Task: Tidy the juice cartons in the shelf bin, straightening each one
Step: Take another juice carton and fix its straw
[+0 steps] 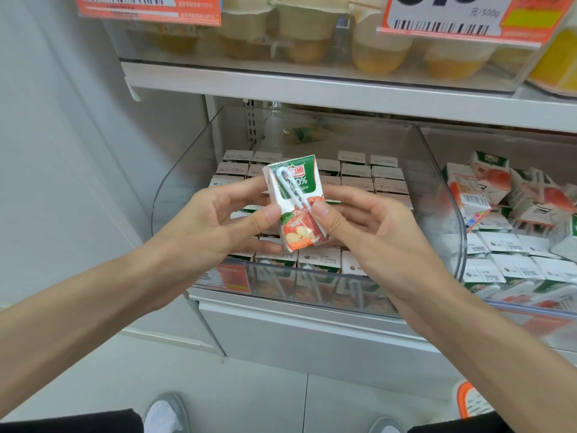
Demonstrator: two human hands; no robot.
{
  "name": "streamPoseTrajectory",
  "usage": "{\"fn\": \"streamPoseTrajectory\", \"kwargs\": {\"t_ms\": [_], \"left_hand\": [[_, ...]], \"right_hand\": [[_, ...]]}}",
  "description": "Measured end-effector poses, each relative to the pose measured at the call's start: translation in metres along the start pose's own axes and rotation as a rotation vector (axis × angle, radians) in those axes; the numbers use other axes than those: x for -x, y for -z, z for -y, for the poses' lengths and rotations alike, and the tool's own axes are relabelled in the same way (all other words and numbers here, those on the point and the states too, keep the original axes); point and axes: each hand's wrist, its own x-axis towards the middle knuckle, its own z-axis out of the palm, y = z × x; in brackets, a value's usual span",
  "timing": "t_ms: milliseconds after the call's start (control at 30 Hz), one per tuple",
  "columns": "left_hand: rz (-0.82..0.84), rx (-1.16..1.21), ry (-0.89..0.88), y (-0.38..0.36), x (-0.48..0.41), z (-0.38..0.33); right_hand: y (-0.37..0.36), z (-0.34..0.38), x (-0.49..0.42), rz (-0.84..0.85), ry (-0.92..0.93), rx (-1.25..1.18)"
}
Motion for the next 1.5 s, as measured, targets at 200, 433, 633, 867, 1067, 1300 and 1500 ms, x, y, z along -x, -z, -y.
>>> {"fn": "streamPoseTrajectory", "kwargs": {"t_ms": [200, 433, 633, 867, 1067, 1300, 1500], "left_hand": [[-0.052, -0.025, -0.024, 0.000, 0.000, -0.001], [-0.031, 0.121, 0.119, -0.008, 0.001, -0.005], [-0.099, 0.269, 0.226, -0.008, -0.003, -0.008], [-0.142, 0.291, 0.272, -0.004, -0.007, -0.008], [-0.107, 0.247, 0.224, -0.001, -0.008, 0.000], [-0.029, 0.012, 0.026, -0.001, -0.001, 0.001], [-0.105, -0.052, -0.079, -0.008, -0.006, 0.008]], "right_hand": [[-0.001, 0.005, 0.002, 0.043, -0.052, -0.061], [-0.007, 0.007, 0.005, 0.055, -0.119, -0.131], [-0.006, 0.011, 0.004, 0.079, -0.123, -0.180], [-0.005, 0.007, 0.005, 0.134, -0.075, -0.111], [-0.002, 0.003, 0.002, 0.053, 0.033, -0.040], [-0.001, 0.000, 0.001, -0.029, 0.114, -0.031], [-0.006, -0.005, 0.003, -0.015, 0.089, -0.010]]}}
